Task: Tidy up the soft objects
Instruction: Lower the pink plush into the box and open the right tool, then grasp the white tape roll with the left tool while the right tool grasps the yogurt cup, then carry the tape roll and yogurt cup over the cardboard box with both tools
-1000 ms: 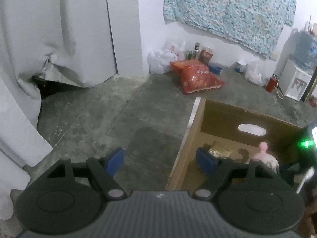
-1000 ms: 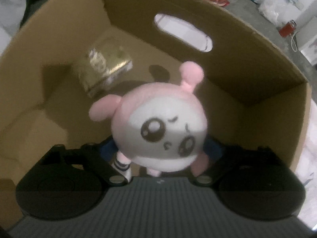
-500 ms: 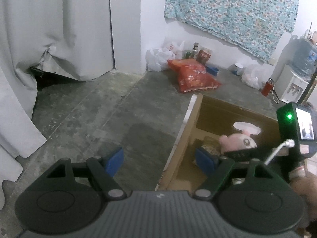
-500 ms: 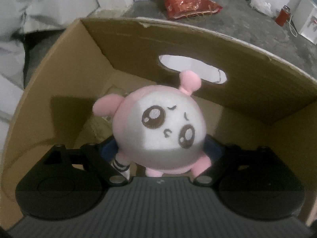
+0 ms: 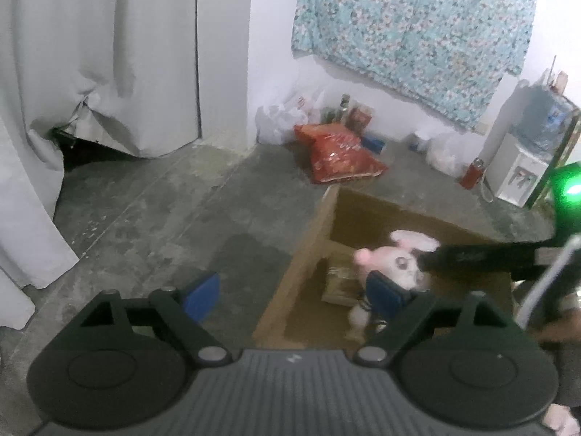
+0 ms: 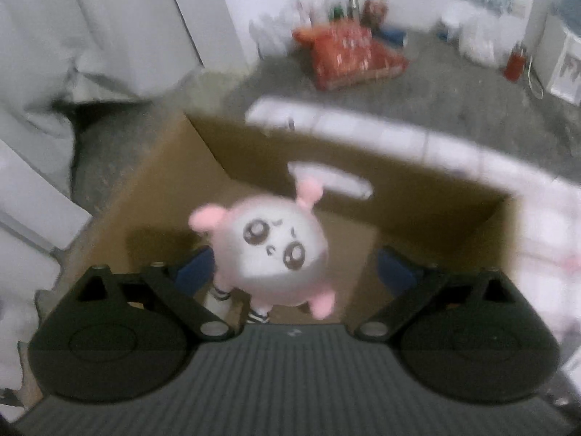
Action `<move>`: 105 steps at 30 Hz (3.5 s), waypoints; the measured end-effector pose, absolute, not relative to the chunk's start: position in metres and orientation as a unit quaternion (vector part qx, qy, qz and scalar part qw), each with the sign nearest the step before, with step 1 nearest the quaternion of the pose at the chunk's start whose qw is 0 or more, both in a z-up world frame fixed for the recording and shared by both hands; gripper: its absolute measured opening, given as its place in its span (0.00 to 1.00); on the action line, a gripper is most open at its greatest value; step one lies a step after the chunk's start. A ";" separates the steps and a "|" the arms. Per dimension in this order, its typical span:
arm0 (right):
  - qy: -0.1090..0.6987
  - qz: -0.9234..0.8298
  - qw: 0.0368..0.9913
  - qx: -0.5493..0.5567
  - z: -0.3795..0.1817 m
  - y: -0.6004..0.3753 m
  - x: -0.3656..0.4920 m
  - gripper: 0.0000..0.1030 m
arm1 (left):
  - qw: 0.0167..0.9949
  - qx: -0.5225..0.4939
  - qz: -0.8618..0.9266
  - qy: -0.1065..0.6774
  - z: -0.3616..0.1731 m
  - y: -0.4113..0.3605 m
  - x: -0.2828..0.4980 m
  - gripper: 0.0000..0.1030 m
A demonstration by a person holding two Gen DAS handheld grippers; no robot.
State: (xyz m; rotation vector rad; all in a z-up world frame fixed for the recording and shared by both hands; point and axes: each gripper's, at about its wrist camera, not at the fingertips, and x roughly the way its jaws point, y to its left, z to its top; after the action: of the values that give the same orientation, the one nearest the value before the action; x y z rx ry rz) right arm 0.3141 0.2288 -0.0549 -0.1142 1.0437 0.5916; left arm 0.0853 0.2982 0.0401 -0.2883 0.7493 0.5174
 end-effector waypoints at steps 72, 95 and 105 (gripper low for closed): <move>0.408 0.262 0.866 0.121 -0.092 -0.274 0.173 0.77 | 0.863 0.113 -0.105 0.481 -0.120 -0.159 0.139 0.48; 0.497 0.237 0.815 0.180 -0.118 -0.270 0.191 0.64 | 0.885 0.063 -0.112 0.448 -0.081 -0.125 0.092 0.48; 0.553 0.254 0.720 0.333 -0.134 -0.287 0.133 0.64 | 0.889 0.063 -0.106 0.441 -0.066 -0.111 0.064 0.48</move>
State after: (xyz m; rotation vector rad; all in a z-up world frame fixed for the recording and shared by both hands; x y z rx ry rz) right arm 0.1333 -0.2870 -0.1336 0.7354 1.2223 0.5608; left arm 0.0640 -0.1109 -0.0662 0.1317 0.9160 -0.2212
